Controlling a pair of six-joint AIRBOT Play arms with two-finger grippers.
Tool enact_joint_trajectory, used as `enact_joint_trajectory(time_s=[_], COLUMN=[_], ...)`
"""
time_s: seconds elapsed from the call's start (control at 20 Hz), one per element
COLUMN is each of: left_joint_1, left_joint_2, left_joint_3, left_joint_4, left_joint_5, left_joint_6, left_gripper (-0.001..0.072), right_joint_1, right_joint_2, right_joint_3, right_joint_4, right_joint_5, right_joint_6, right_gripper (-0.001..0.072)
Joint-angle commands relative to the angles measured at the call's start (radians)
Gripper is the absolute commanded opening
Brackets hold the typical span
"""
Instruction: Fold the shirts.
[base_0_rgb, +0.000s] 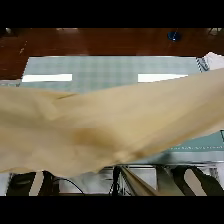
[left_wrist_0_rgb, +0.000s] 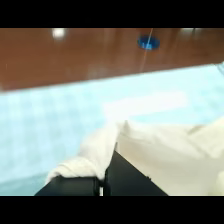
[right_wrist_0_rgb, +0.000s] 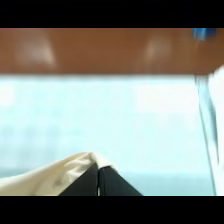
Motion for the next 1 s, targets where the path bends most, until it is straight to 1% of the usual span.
enact_joint_trajectory(time_s=[0.0,0.15,0.25,0.35,0.45,0.55,0.7,0.85,0.95], left_joint_1=[0.001,0.000,0.000,0.000,0.000,0.000,0.000,-0.011,-0.042], left_joint_2=[-0.024,-0.095,-0.169,-0.266,-0.395,-0.524,-0.690,-0.822,-0.882], left_joint_3=[-0.136,-0.301,-0.402,-0.477,-0.497,-0.496,-0.496,-0.496,-0.496], left_joint_4=[0.007,-0.026,-0.062,-0.064,-0.066,-0.100,-0.224,-0.375,-0.386], left_joint_5=[-0.013,0.124,0.232,0.343,0.411,0.493,0.634,0.752,0.829], left_joint_6=[0.008,0.086,0.149,0.227,0.279,0.307,0.340,0.446,0.520], left_gripper=[0.0026,0.0027,0.0027,0.0027,0.0028,0.0028,0.0028,0.0028,0.0028], right_joint_1=[0.083,0.199,0.275,0.322,0.333,0.332,0.332,0.332,0.332], right_joint_2=[-0.104,-0.282,-0.399,-0.501,-0.588,-0.657,-0.737,-0.805,-0.853], right_joint_3=[-0.110,-0.143,-0.143,-0.143,-0.143,-0.143,-0.143,-0.143,-0.143], right_joint_4=[-0.096,-0.186,-0.216,-0.227,-0.225,-0.226,-0.240,-0.235,-0.229], right_joint_5=[0.064,0.055,-0.020,-0.138,-0.249,-0.354,-0.518,-0.641,-0.693], right_joint_6=[-0.004,-0.004,-0.004,-0.003,0.003,0.030,0.045,0.048,0.047], right_gripper=[0.0022,0.0023,0.0022,0.0023,0.0023,0.0023,0.0023,0.0023,0.0023])
